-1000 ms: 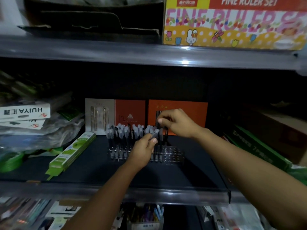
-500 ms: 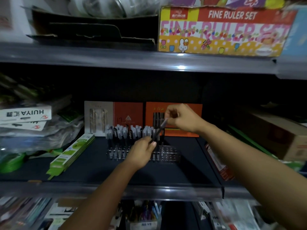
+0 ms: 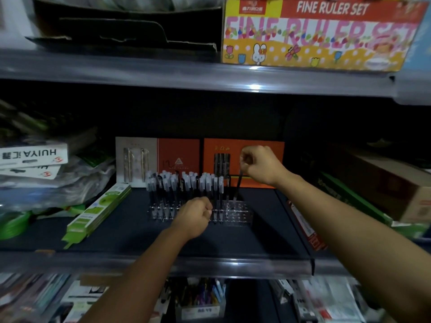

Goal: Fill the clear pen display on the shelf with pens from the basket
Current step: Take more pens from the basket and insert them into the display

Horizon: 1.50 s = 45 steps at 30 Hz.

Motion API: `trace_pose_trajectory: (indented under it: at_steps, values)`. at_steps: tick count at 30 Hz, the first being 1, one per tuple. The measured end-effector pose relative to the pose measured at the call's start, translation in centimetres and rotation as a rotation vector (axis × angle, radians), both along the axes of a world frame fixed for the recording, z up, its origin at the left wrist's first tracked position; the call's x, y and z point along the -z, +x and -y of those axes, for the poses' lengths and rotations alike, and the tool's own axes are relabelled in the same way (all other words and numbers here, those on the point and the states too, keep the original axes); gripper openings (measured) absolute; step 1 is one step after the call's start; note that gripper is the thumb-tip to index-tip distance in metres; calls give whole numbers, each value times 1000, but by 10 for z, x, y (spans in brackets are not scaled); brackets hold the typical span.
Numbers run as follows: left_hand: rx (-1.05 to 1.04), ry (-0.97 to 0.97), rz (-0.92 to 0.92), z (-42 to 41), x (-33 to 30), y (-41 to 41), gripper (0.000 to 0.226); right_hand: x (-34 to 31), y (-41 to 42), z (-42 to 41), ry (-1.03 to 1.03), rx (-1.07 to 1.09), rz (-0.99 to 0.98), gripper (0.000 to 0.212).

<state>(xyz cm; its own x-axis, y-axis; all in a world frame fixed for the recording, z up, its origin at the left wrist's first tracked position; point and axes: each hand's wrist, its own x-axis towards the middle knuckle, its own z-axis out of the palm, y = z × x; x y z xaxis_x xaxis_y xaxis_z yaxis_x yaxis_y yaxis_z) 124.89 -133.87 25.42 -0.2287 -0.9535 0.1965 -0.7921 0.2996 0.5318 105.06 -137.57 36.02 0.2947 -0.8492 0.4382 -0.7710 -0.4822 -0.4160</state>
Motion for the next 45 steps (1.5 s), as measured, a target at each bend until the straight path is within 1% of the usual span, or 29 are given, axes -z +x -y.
trace_pose_trajectory:
  at_steps: [7, 14, 20, 26, 32, 34, 36, 41, 45]
  values:
    - [-35, 26, -3, 4, 10, 8, 19, 12, 11, 14, -38, 1, -53, 12]
    - [-28, 28, -14, 7, 15, 12, 20, 25, 15, 22, 26, -6, -119, 12]
    - [-23, 8, 8, 8, 14, 9, 20, 36, 19, 24, 61, 1, -147, 19]
    - [-14, 17, 7, 8, 17, 10, 20, 31, 23, 25, 64, -14, -172, 14]
    - [-10, -2, 6, 5, 14, 12, 18, 41, 23, 26, 129, -2, -226, 20]
    - [-5, -3, 15, 4, 13, 13, 18, 40, 22, 25, 142, -2, -221, 18]
    - [-5, -2, 18, 3, 12, 14, 19, 37, 22, 23, 130, 6, -233, 14]
    - [-33, -8, 46, 0, 1, 16, 19, 29, 27, 5, 29, 16, -287, 19]
    - [-39, -71, 95, -9, -15, 24, 19, 32, 39, -19, -141, -63, -367, 7]
